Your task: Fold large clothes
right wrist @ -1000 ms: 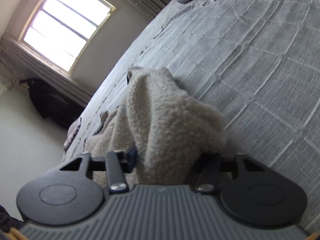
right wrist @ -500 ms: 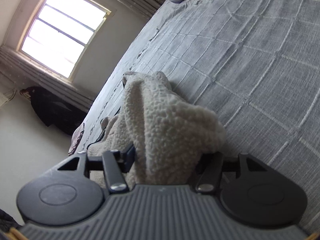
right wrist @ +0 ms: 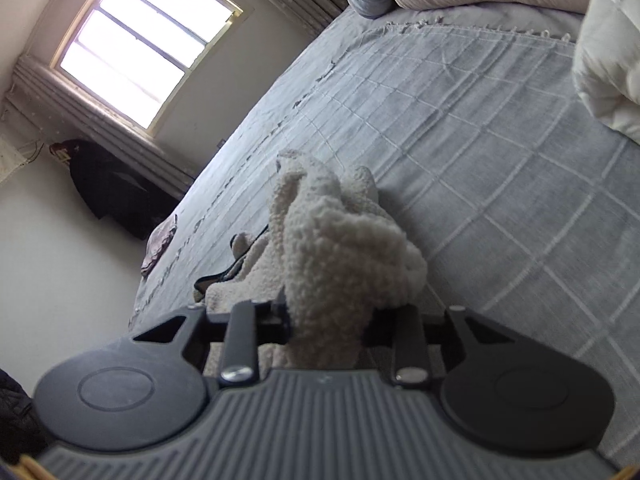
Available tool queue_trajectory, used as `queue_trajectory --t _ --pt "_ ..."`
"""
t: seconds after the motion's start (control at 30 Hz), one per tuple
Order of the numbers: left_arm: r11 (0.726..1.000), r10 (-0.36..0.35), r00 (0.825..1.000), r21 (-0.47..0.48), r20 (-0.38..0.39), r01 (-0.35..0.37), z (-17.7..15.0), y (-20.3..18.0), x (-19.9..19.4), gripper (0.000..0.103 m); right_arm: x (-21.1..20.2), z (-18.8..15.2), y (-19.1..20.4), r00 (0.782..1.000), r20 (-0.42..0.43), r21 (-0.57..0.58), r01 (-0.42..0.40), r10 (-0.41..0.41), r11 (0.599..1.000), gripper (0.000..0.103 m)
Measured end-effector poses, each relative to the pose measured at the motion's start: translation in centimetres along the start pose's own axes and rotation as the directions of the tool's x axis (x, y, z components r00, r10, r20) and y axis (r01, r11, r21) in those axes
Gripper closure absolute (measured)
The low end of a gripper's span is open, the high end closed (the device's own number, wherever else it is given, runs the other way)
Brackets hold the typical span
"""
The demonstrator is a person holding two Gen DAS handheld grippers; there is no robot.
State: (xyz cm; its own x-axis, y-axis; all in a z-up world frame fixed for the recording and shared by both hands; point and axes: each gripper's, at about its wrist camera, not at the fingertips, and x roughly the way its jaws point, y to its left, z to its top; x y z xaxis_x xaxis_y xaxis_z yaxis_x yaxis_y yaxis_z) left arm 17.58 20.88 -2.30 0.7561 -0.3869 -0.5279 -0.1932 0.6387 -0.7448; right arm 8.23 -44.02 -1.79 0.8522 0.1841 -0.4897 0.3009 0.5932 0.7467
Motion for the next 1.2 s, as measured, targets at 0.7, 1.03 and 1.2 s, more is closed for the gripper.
queue_trajectory --t 0.7,1.03,1.2 --pt "0.992 -0.012 0.978 0.125 0.209 -0.015 -3.7 -0.8 0.4 0.068 -1.3 -9.6 12.7 0.994 0.111 -0.554 0.047 0.018 0.831 0.062" --pt "0.919 -0.209 0.946 0.381 0.249 0.103 -5.6 -9.2 -3.3 0.070 10.0 -14.3 13.7 0.963 -0.269 -0.472 -0.140 0.008 0.870 0.093" --pt "0.827 -0.324 0.938 0.517 0.120 0.219 -9.9 -17.2 -1.9 0.071 11.6 -13.9 13.4 0.951 -0.309 -0.471 -0.173 0.022 0.865 0.098"
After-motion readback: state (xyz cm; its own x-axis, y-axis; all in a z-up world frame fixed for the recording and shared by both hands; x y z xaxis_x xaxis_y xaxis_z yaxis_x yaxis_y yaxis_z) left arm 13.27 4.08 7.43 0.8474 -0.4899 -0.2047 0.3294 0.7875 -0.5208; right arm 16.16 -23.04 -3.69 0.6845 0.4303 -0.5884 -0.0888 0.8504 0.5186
